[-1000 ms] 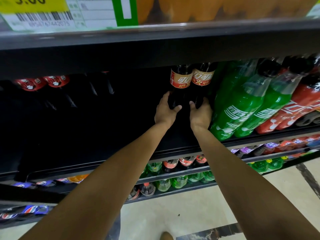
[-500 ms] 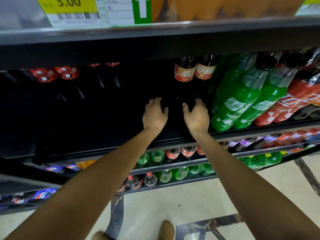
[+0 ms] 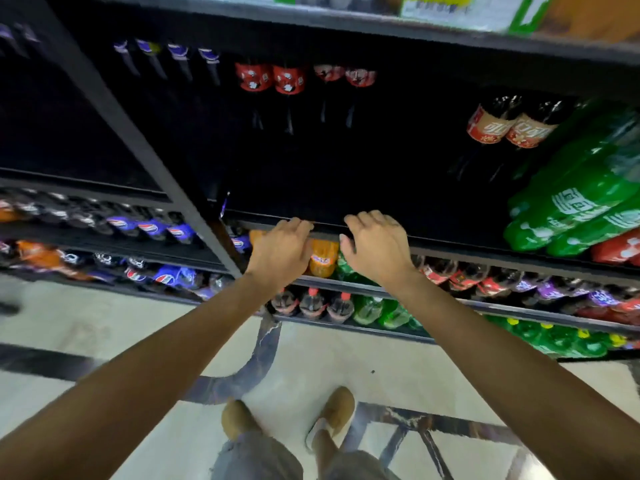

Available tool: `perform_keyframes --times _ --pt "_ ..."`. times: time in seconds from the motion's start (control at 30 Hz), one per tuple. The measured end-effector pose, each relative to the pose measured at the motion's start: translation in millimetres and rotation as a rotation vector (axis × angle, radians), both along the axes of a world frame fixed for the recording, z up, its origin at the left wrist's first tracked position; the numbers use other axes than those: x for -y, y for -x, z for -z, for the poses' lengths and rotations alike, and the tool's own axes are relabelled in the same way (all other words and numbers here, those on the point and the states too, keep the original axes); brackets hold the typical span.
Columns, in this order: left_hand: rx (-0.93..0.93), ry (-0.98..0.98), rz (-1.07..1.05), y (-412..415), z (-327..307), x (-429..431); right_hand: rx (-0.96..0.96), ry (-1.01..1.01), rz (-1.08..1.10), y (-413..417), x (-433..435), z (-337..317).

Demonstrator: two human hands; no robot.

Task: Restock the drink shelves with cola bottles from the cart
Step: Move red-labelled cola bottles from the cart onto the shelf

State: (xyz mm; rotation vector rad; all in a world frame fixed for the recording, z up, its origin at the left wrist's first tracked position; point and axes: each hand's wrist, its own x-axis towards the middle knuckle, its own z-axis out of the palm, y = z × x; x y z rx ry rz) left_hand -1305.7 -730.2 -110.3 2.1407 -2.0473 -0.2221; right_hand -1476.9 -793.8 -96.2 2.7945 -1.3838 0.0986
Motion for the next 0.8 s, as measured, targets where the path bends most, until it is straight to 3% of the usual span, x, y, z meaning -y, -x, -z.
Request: perform_keyframes --times 0.23,0.8 --pt "0.128 -0.109 -0.178 -105 -11 -82 -0.073 -0.019 -0.174 -105 -57 -9" --pt "0.101 -0.233 -0.746 -390 -26 -378 -0.097 -0.109 -0.759 -466 -293 -18"
